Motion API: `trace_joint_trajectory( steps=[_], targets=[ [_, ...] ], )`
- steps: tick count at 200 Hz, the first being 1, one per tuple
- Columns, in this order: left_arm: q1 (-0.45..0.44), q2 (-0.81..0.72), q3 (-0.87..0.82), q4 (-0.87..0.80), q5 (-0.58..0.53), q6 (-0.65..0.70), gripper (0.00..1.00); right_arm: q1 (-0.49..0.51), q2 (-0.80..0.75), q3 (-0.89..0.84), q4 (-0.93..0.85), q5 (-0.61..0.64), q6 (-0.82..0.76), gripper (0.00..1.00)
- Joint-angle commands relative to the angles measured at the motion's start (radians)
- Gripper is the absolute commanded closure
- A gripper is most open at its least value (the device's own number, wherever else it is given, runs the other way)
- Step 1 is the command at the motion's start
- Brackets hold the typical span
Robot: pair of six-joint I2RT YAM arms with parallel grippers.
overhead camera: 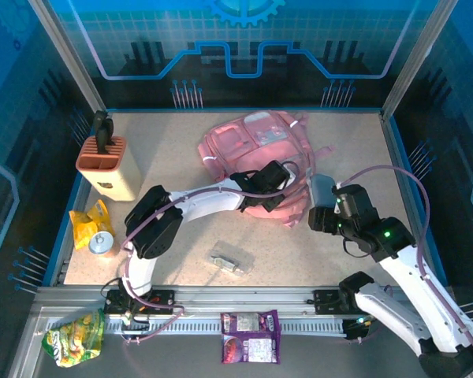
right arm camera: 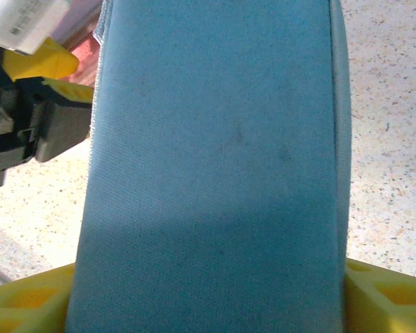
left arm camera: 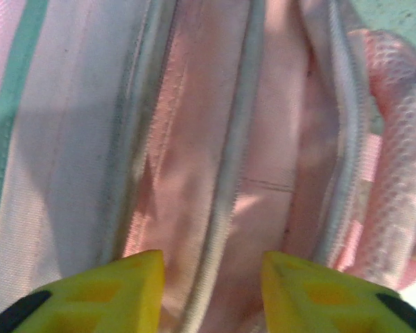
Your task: Pack books, pencil case, and school supplies into a backpack
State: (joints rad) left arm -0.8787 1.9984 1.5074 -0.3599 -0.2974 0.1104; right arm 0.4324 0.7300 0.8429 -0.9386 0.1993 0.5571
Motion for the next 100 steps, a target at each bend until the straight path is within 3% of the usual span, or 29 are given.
trace_joint_trajectory(
  steps=[1,39,72,100],
  targets=[
    [-0.002,0.040,0.057,0.052,-0.125,0.008,0.67,-0.025,-0.012,-0.008,0.030,-0.043,-0.013,0.25],
    [0.000,0.081,0.089,0.051,-0.116,0.009,0.68,-0.037,-0.014,-0.014,0.032,-0.056,-0.013,0.25],
    [0.000,0.094,0.084,0.066,-0.103,0.009,0.56,-0.041,-0.014,-0.009,0.030,-0.050,-0.020,0.25],
    [0.003,0.123,0.117,0.069,-0.246,0.008,0.70,-0.044,-0.007,-0.006,0.038,-0.055,-0.021,0.25]
  ],
)
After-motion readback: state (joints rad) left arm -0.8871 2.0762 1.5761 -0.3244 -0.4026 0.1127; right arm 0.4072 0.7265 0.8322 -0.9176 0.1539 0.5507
